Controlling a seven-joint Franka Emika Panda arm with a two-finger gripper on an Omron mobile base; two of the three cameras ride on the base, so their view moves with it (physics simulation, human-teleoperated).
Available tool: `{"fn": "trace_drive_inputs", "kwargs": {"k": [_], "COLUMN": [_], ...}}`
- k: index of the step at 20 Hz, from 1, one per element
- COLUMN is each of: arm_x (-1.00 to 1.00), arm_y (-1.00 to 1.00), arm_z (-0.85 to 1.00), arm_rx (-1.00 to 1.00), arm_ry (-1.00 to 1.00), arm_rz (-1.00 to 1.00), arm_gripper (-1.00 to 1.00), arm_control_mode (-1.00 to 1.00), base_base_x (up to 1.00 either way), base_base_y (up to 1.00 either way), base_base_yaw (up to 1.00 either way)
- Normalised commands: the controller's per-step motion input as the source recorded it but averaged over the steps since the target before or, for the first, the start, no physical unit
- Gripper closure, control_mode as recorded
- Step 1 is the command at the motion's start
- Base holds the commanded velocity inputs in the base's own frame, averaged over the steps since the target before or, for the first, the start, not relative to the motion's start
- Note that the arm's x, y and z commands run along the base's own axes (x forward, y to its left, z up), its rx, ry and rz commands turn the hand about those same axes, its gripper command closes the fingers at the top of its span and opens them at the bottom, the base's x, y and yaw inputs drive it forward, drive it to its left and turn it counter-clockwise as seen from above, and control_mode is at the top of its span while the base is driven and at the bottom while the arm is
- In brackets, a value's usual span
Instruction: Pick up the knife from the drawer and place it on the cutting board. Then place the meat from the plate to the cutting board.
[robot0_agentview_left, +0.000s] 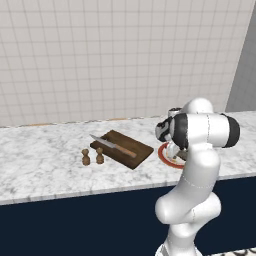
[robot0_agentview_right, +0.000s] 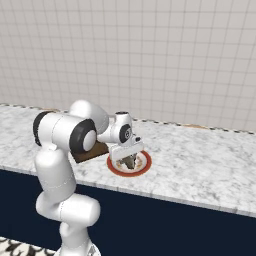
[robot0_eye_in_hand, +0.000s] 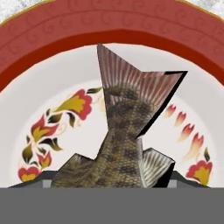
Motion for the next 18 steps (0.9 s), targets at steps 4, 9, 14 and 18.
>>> {"fn": "trace_drive_inputs", "kwargs": {"k": [4,9,14,18], "arm_x": [-0.12,0.02,0.43,0.66], "arm_y": [0.0,0.12,0.53,0.82], "arm_z": [0.19,0.44,0.96,1.0], "arm_rx": [0.1,0.11,0.05,0.0], "arm_ry": [-0.13,-0.06,0.06,0.11], "arm_rz": [0.0,0.0,0.0,0.0], "arm_gripper": [1.0,1.0,1.0,1.0], "arm_control_mode": [-1.0,-1.0,-1.0,-1.0], "base_base_x": [0.0,0.0,0.0,0.0], "base_base_y": [0.0,0.0,0.0,0.0], "base_base_yaw": [0.0,0.0,0.0,0.0]}}
